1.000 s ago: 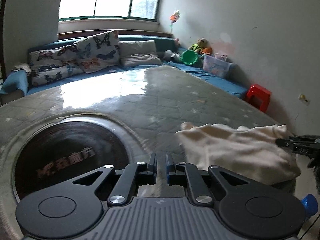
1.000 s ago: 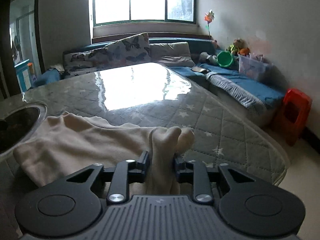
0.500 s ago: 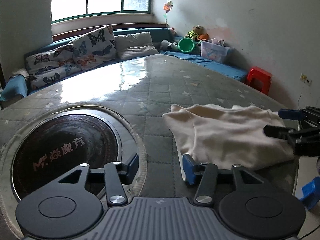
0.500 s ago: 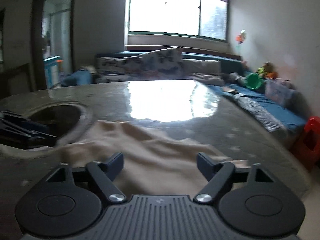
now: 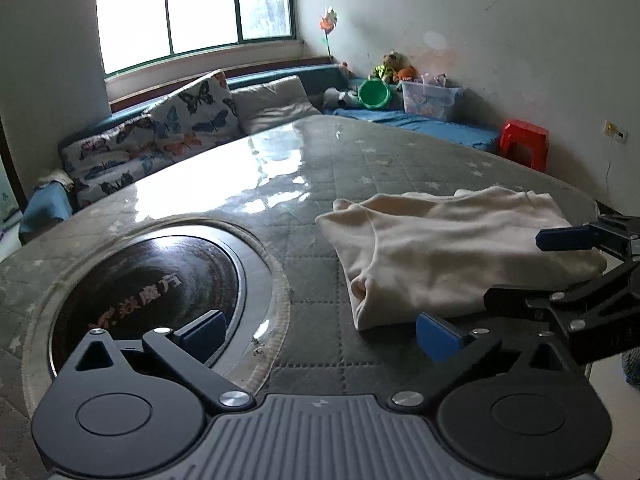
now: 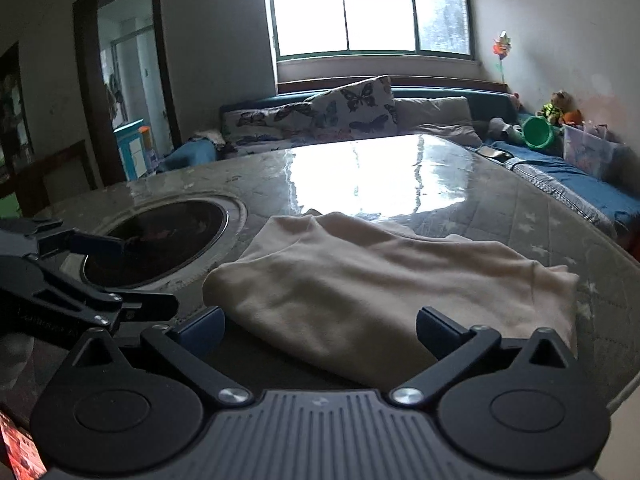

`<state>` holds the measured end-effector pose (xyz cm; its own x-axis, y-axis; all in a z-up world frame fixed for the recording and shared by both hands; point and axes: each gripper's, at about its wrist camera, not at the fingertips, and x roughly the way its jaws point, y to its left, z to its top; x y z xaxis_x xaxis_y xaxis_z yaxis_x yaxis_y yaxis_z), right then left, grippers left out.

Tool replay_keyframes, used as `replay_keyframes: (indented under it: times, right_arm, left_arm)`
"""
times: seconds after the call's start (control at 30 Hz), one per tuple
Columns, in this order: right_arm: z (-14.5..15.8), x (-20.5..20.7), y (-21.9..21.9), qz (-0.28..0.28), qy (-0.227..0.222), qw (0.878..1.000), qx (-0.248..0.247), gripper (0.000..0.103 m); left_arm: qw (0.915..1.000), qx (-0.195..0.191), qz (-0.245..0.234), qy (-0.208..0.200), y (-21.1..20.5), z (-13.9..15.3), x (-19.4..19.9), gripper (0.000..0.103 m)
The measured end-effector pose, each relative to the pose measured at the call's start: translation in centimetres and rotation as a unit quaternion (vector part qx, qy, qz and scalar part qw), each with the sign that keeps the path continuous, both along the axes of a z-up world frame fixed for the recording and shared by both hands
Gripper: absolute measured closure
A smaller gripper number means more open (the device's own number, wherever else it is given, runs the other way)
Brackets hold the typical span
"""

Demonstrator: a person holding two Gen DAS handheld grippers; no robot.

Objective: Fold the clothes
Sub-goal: 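Lower the folded shirt onto the table and open both grippers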

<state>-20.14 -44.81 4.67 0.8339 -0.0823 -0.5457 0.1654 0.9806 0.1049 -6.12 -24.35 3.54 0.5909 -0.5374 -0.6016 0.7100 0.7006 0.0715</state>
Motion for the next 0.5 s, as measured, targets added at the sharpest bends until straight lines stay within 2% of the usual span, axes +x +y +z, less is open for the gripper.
replay_keyframes:
  times: [0.23,0.5]
  right_arm:
    - [-0.8,-0.3,-0.7,-0.029,0.009,0.999,0.032,0.000]
    - [-0.5,-1.3,0.1,-0.033,-0.009,0.999,0.031,0.000]
  left_arm:
    - [0.9997,-0.019,0.013,-0.005,1.1,0.5,-0.9,0.000]
    - [0.9992,-0.019,0.023,-0.026,2.1,1.0,-2.3,0.000]
